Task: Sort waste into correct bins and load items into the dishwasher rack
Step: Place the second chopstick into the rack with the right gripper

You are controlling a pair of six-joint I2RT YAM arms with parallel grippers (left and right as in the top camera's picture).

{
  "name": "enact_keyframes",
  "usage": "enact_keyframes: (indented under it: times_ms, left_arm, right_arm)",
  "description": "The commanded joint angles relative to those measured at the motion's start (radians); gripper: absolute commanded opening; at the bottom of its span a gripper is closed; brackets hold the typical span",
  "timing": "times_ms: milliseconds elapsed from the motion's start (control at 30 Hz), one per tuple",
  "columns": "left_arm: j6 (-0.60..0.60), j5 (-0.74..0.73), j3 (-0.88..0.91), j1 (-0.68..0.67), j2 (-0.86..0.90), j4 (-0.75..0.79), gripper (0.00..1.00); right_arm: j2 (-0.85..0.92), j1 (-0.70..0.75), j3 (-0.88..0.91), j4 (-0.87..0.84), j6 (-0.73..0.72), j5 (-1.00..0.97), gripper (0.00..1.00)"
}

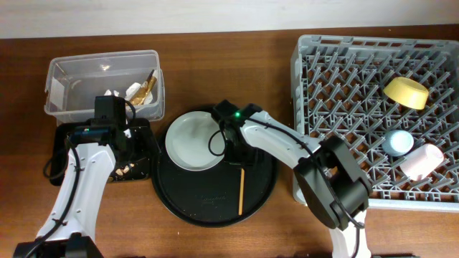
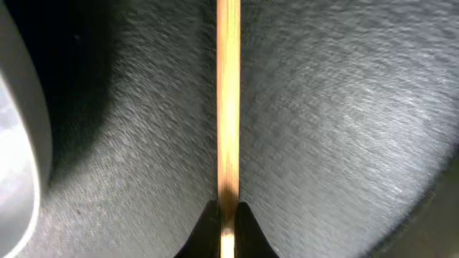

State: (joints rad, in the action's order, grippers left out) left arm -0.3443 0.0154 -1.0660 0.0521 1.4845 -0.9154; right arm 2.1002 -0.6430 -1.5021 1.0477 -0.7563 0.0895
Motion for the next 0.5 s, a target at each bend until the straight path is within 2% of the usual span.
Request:
enact_keyframes:
  times_ms: [0,100,200,367,467]
  left_arm:
    - [-0.003,0.0,-0.002,0.003,-0.019,0.002,0.99]
    - [-0.003,-0.001,-0.002,0.003,-0.019,0.002,0.99]
    - [-0.003,-0.001,-0.002,0.003,-0.019,0.002,0.99]
    - [-0.003,-0.001,-0.002,0.003,-0.019,0.002,0.99]
    - [-0.003,-0.001,-0.002,0.003,-0.019,0.002,0.99]
  right_arm:
    - [-0.115,0.067,-0.031,0.023,0.1,-0.005,0.04]
    - [-0.263,0.154,-0.034,0.042,0.264,-0.043,0.04]
    - [-0.428,0.308,-0.035,0.088,0.433,-0.062,0.04]
    - [-0.402,0.512,-0.035,0.146,0.549,-0.098,0.04]
    - [-0.353,0.532,-0.034,0.142,0.615,-0.094,0.04]
